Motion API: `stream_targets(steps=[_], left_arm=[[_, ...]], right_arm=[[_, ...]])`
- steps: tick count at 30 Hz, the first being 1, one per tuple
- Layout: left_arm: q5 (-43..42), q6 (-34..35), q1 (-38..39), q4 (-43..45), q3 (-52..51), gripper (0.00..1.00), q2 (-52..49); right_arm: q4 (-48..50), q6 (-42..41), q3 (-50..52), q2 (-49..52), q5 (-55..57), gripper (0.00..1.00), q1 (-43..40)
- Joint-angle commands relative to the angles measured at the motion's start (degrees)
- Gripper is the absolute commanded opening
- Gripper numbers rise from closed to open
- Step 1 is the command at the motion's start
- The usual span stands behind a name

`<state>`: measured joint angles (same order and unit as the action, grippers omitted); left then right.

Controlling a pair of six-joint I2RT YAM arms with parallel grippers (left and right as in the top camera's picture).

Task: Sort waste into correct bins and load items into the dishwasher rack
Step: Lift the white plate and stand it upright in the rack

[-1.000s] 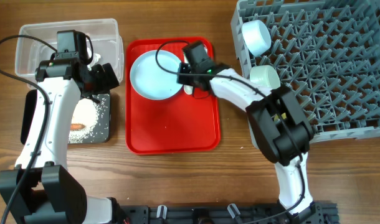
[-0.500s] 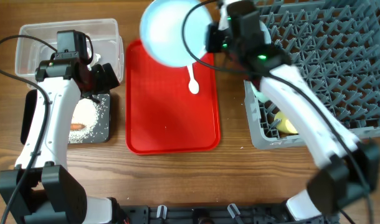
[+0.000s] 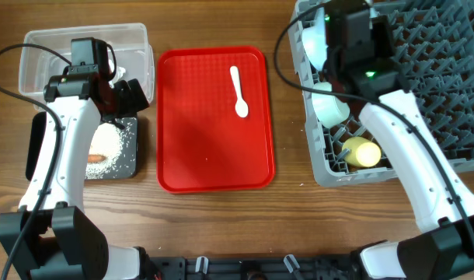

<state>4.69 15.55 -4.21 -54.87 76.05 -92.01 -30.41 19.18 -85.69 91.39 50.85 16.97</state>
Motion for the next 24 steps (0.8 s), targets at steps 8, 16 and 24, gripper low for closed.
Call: stream_targets(steps=[8, 16, 24], left_arm=[[0.5, -0.1, -0.3, 0.2, 1.0, 1.0, 1.2], [0.5, -0.1, -0.3, 0.2, 1.0, 1.0, 1.2], [0.5, -0.1, -0.3, 0.2, 1.0, 1.0, 1.2]], right_arm=[[4.4, 9.7, 0.2, 2.1, -1.7, 0.04, -10.2], [6.5, 16.3, 0.2, 7.1, -9.8, 0.04, -13.5], [7.7, 16.7, 0.2, 9.1, -17.0, 0.04, -13.5]])
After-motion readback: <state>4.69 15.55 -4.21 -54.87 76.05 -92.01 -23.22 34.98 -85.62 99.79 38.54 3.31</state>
